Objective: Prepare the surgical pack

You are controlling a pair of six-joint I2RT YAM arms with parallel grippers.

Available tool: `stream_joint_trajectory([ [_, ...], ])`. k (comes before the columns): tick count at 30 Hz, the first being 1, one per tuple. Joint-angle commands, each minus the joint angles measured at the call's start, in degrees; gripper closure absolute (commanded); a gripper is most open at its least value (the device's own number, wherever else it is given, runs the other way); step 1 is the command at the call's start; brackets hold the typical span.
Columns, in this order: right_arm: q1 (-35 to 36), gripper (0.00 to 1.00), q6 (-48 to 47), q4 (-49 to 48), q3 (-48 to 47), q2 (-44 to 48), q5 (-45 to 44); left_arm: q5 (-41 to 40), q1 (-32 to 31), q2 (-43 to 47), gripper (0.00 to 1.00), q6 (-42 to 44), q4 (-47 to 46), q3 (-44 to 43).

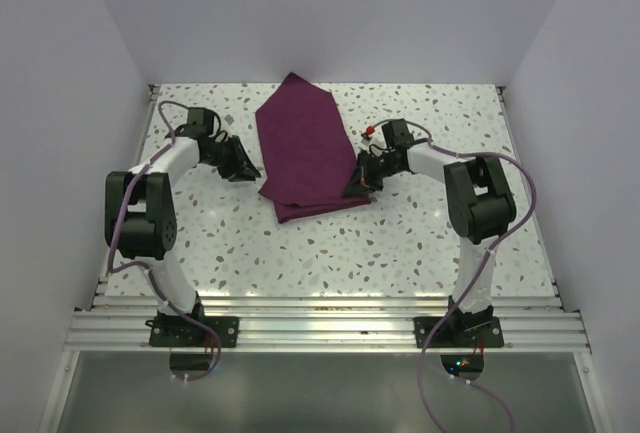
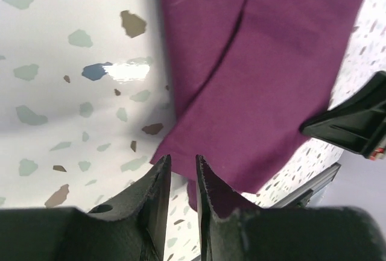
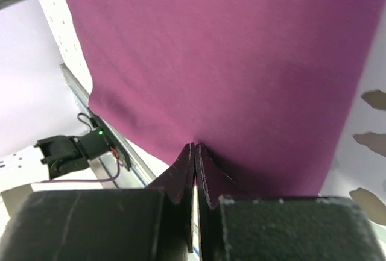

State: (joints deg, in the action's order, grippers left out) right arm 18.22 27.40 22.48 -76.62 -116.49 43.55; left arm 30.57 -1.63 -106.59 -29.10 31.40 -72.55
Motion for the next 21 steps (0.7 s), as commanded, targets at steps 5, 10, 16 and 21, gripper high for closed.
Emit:
stream_joint_trajectory([
  [5, -1.0, 1.0, -0.5, -1.6, 4.9, 4.8, 1.9, 6.1, -1.8, 6.3, 0.74, -5.1, -5.9, -1.6],
  [10, -1.0, 1.0, 0.9, -3.1, 8.9, 6.4, 1.5, 11.9, -7.9, 4.1, 0.77, -6.9, -11.8, -1.6],
  [16, -1.1, 1.0, -0.2, -2.3, 11.2, 8.0, 0.2, 12.2, -12.9, 2.3, 0.79, -7.1, -12.1, -2.2],
  [21, -1.0, 1.0, -4.5, 5.9, 4.6, 10.0, -2.1, 3.5, -10.7, 3.3, 0.73, -2.0, -4.7, -7.2],
])
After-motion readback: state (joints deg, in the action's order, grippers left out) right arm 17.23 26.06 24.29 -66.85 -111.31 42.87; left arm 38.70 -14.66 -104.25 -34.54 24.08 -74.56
